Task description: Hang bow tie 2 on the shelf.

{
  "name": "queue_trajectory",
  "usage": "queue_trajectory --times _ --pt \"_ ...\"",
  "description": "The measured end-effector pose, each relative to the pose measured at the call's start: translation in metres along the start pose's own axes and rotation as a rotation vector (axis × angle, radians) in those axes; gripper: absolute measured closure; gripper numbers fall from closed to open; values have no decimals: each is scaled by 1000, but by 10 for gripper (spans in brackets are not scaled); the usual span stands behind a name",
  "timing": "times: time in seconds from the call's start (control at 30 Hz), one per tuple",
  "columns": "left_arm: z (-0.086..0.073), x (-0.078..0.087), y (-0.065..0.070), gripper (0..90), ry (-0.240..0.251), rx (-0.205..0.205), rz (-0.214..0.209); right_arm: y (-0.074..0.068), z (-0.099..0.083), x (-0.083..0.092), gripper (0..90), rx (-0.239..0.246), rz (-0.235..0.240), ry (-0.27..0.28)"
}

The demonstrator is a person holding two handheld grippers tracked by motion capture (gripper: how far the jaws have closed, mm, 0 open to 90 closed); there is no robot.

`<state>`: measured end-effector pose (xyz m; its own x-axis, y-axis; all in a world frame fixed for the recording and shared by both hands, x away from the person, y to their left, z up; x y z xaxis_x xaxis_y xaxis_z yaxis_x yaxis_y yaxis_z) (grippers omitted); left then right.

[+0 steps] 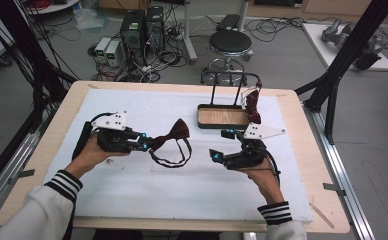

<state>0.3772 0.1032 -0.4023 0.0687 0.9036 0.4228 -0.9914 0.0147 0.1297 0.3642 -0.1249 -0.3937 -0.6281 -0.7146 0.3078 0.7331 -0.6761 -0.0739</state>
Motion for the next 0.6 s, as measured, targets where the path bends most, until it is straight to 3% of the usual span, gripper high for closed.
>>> queue_trajectory --times 0.17,0.6 --pt "0 -8 3 816 -18 -19 -27 -4 10 -3 153 9 25 0" --pt "5 -20 9 817 -9 -65 -63 -13 21 -14 202 28 76 -25"
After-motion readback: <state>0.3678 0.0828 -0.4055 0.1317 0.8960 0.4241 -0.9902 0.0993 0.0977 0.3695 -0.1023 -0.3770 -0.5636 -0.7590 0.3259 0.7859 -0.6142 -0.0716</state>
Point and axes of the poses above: each handheld gripper's, and its own axes: x roughly backward along the jaws, z roughly out of its top, y roughly to its right, the point moved 10 cm from there along -x, roughly forward along the jaws, and after that the axes turned 14 degrees about -z, right-handed, at the moved point
